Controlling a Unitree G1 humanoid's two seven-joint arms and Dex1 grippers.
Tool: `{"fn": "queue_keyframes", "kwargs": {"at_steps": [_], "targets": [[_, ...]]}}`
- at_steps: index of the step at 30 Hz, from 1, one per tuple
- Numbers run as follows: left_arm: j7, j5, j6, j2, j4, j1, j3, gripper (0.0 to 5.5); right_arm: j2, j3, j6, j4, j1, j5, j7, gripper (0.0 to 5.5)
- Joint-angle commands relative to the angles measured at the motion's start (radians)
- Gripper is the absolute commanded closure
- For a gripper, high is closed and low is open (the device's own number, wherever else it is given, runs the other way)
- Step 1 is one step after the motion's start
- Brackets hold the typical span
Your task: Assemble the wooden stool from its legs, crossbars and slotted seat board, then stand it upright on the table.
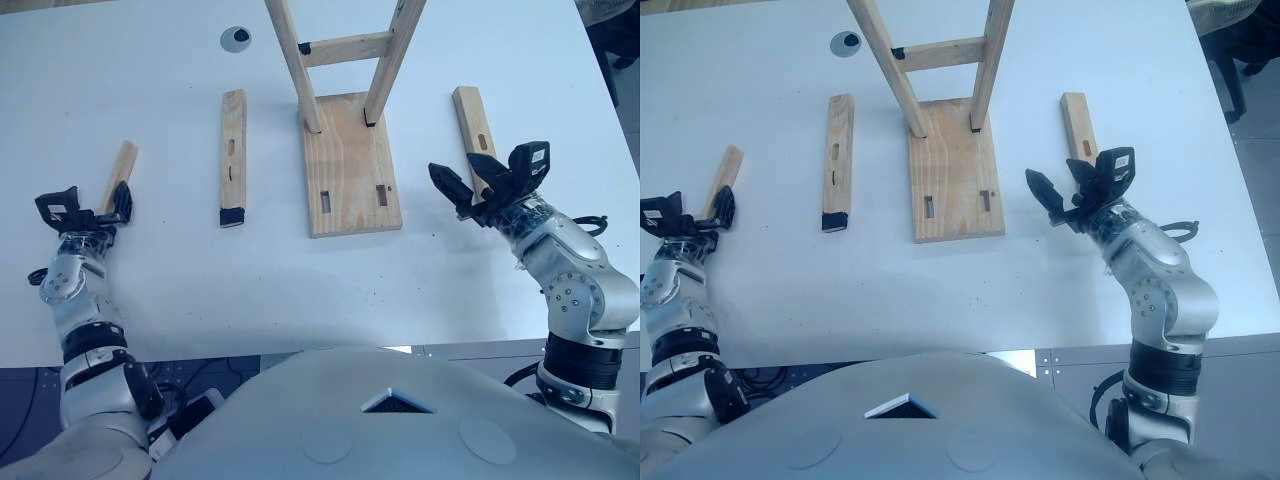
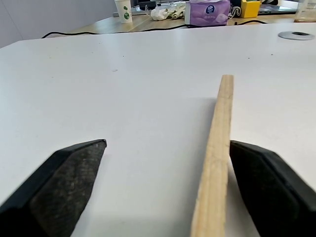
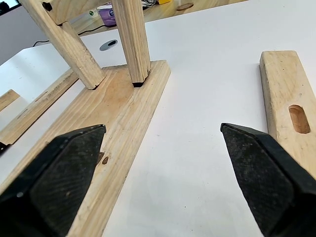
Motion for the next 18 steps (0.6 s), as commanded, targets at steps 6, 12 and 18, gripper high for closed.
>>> {"fn": "queue_keyframes", "kwargs": {"at_steps": [6,12,18], "targets": [[-0.053,-0.015,0.045,-0.025,0.016,0.024,-0.046,2.23,-0.005,0.009,-0.009,0.02,-0.006,-0.01,-0.008,1.21],[-0.058,-0.033,0.094,-0.032,-0.059,0.051,-0.061,3.05,-0.005,0.011,-0.013,0.026,-0.011,-0.012,-0.009,1.21],[-0.05,-0.038,0.123,-0.033,-0.082,0.067,-0.063,3.95,-0.004,0.015,-0.018,0.035,-0.019,-0.017,-0.008,1.21]]}}
